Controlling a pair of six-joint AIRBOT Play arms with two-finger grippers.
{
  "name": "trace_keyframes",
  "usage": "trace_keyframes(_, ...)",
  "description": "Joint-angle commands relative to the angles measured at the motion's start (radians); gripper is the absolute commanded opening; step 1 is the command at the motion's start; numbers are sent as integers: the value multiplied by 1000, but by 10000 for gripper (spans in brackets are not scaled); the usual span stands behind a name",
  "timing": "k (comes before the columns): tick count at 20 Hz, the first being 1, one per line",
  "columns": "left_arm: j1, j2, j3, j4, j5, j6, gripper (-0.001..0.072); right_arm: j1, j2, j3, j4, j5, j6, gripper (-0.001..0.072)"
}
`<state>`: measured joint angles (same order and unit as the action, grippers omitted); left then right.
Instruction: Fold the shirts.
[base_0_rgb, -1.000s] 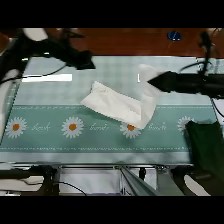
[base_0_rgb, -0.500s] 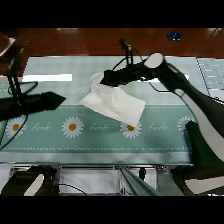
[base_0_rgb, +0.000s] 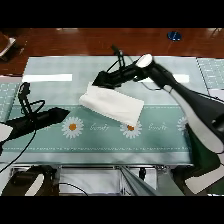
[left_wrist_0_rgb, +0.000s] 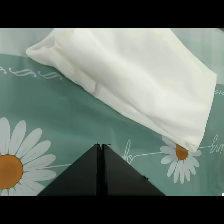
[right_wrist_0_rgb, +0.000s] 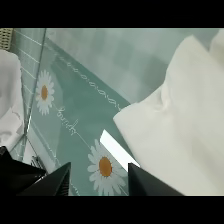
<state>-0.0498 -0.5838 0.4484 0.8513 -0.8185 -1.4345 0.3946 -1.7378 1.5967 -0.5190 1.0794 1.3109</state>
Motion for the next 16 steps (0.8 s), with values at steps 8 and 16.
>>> trace_keyframes(8,0,2,-13,-16,46,1,19,-412,851,-605,-1084,-8,553,408)
trace_keyframes(16,-3,-25,-13,-22,49,1,19,-403,744,-1120,-200,-349,227,418)
